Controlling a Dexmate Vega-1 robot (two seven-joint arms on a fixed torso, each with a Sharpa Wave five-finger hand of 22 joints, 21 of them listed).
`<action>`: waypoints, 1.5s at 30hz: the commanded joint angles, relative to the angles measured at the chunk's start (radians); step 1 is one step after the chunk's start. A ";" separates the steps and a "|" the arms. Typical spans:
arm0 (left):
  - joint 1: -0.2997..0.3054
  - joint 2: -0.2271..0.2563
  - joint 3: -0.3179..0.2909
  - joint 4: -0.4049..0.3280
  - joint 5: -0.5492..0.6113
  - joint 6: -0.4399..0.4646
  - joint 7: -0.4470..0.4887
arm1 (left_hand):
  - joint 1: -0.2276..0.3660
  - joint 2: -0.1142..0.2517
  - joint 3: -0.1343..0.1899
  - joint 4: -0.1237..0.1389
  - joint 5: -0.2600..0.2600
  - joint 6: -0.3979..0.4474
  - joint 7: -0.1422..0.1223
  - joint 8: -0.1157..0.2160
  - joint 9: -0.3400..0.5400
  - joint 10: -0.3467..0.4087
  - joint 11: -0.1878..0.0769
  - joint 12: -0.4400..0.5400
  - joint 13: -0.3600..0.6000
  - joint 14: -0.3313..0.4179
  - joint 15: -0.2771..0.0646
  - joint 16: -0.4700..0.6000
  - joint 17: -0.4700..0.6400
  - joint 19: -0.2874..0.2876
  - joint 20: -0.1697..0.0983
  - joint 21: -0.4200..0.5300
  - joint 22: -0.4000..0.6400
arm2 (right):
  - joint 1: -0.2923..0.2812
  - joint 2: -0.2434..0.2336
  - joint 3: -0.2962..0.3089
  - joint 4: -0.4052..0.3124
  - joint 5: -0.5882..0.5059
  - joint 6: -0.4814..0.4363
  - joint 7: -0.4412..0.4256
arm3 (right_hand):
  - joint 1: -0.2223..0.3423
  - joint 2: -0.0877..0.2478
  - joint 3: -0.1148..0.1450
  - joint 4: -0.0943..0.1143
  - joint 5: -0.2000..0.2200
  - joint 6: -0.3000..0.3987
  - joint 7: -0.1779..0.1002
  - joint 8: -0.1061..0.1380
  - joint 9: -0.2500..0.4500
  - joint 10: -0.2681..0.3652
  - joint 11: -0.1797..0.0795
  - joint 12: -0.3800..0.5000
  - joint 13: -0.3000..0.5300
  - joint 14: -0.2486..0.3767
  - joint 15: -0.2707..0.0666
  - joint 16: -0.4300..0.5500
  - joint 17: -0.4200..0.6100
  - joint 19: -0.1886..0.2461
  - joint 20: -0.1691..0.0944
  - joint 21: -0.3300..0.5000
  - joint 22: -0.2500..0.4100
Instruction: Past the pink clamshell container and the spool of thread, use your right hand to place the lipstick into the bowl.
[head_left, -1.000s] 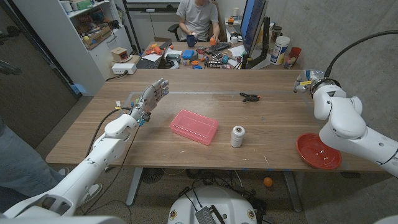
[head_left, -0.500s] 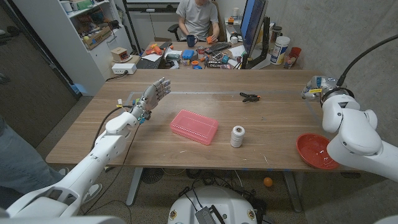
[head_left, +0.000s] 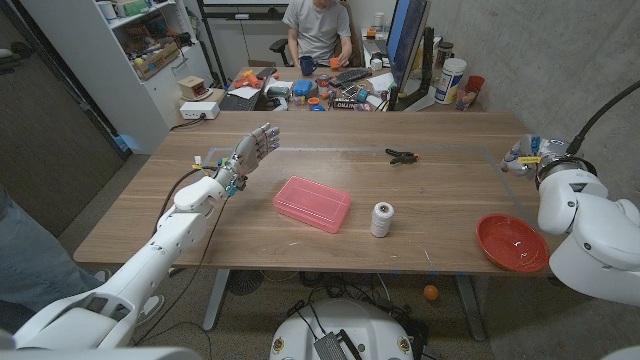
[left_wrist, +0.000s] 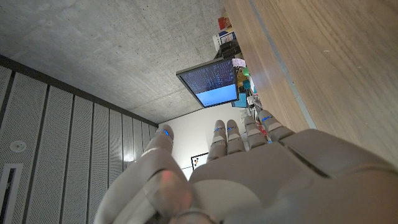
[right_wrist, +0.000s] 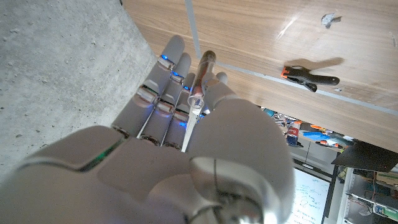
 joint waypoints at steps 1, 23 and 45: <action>-0.020 -0.019 0.013 0.013 0.014 0.013 -0.011 | -0.005 0.004 0.001 -0.004 -0.001 0.009 0.003 -0.003 0.004 0.002 0.013 0.005 0.003 0.001 0.007 0.004 0.004 0.004 0.000 -0.006 0.004 | -0.223 -0.032 0.195 -0.072 0.093 -0.031 -0.035 | 0.003 0.012 -0.007 0.001 0.006 0.002 -0.011 0.011 0.004 0.112 -0.104 -0.001 0.003 0.014 -0.106 0.001 0.006 0.007 -0.011 0.008 0.005; -0.038 -0.047 0.025 0.039 0.029 0.016 -0.023 | -0.008 0.007 0.002 -0.008 -0.001 0.007 0.004 -0.004 0.004 0.000 0.011 0.005 0.003 0.001 0.008 0.004 0.004 0.007 0.002 -0.013 0.005 | -0.378 0.028 0.252 -0.146 -0.080 -0.031 0.114 | 0.002 0.013 -0.011 0.001 0.007 0.003 -0.015 0.009 0.006 0.116 -0.107 -0.010 0.004 0.021 -0.106 -0.002 0.011 0.007 -0.011 0.015 0.005; -0.009 -0.015 0.028 -0.036 0.039 0.046 0.005 | -0.011 0.009 0.003 -0.012 -0.002 0.007 0.005 -0.004 0.004 -0.001 0.011 0.004 0.003 0.001 0.008 0.004 0.004 0.010 0.000 -0.021 0.005 | -0.379 0.100 0.160 -0.119 0.024 -0.031 0.007 | 0.003 0.014 -0.013 0.000 0.008 0.002 -0.013 0.006 0.007 0.116 -0.108 -0.019 0.005 0.023 -0.106 -0.005 0.016 0.003 -0.010 0.021 0.004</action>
